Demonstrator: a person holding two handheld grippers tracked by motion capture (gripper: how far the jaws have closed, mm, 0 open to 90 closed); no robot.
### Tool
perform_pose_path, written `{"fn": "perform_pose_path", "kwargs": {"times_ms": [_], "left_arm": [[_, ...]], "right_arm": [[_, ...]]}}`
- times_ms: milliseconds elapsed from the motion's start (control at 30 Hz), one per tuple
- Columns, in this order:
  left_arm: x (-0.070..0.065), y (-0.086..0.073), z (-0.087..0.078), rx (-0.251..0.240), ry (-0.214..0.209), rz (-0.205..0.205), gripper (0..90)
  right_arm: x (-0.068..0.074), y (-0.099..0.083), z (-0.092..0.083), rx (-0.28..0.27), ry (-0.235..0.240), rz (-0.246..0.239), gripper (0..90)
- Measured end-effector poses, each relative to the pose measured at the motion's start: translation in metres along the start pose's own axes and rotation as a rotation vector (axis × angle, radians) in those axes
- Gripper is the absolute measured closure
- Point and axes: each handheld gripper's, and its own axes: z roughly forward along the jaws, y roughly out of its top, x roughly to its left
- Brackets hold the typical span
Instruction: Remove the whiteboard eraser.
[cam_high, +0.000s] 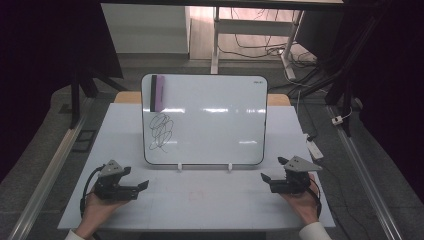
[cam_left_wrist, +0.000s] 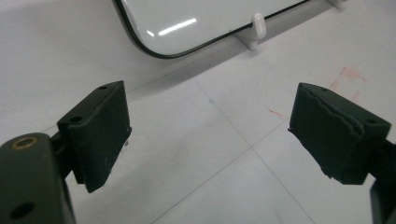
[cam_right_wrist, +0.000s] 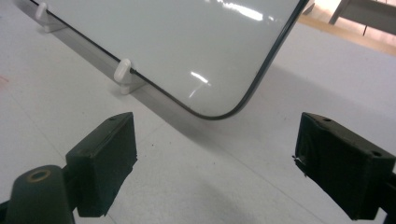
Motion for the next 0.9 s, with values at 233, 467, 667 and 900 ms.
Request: {"fn": "perform_pose_path", "kwargs": {"times_ms": [233,467,667,900], "left_arm": [[-0.003,-0.002,0.0,0.012,-0.007,0.011,13.5],[-0.004,-0.003,-0.001,0.017,-0.007,0.012,14.0],[-0.001,-0.005,-0.001,0.022,-0.01,-0.004,14.5],[-0.002,-0.001,-0.002,0.017,-0.021,-0.009,15.1]], "right_arm": [[0.001,0.002,0.0,-0.013,0.022,-0.007,14.7],[0.003,0.001,0.003,-0.019,0.041,-0.008,15.5],[0.006,0.001,0.01,-0.008,0.033,-0.028,15.7],[0.005,0.002,0.008,-0.023,0.037,-0.007,16.6]]}}
